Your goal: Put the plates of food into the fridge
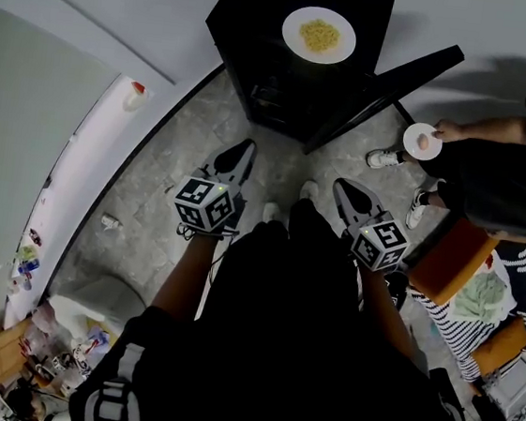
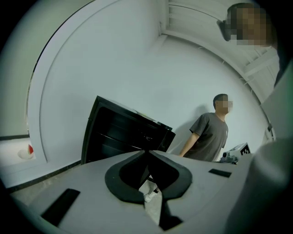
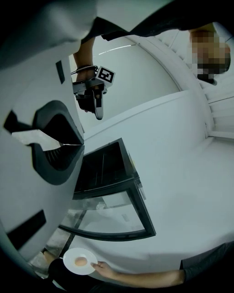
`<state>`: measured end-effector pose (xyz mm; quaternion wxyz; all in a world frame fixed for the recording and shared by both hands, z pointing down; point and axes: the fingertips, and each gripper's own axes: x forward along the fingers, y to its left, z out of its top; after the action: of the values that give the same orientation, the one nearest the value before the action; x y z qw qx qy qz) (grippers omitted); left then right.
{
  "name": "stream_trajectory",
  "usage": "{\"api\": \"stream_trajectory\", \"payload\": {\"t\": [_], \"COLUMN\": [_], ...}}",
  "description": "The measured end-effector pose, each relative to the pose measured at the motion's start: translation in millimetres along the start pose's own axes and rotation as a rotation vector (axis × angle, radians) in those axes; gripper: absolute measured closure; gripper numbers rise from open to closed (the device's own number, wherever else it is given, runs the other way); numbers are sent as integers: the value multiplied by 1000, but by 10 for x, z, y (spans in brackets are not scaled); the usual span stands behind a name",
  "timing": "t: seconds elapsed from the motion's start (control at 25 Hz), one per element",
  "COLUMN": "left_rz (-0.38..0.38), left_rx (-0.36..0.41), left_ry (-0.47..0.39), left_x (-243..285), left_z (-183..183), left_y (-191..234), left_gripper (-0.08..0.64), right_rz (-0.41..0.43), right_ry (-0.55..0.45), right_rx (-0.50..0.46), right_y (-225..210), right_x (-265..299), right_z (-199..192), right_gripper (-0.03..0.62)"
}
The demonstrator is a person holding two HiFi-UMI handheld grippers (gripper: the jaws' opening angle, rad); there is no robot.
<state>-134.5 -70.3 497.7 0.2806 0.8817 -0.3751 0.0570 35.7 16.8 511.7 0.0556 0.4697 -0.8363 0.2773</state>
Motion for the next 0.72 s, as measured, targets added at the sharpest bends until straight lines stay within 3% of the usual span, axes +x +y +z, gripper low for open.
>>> {"api": "stream_trajectory", "payload": {"t": [0.4,0.44,0.52,0.72], "left_rz": [-27,-41,-58,-33], "left_rx": [-213,-240,-278,-331], "left_ry": [-60,-72,-89,-130], "left_x": [525,589,717,940], "left_z": [268,317,392,505], "left_y": [-64,-92,-132,-141], "left_gripper": [537,527,434,434], "right_rz": [32,36,44,97], "right_ry": [4,6,4,16], "right_rx": [-92,-96,-89,-84], "right_y": [-488,-531,-616,-782], "right_x": [104,116,133,163], "right_z": [312,338,380,454], "right_gripper": [568,568,568,568]}}
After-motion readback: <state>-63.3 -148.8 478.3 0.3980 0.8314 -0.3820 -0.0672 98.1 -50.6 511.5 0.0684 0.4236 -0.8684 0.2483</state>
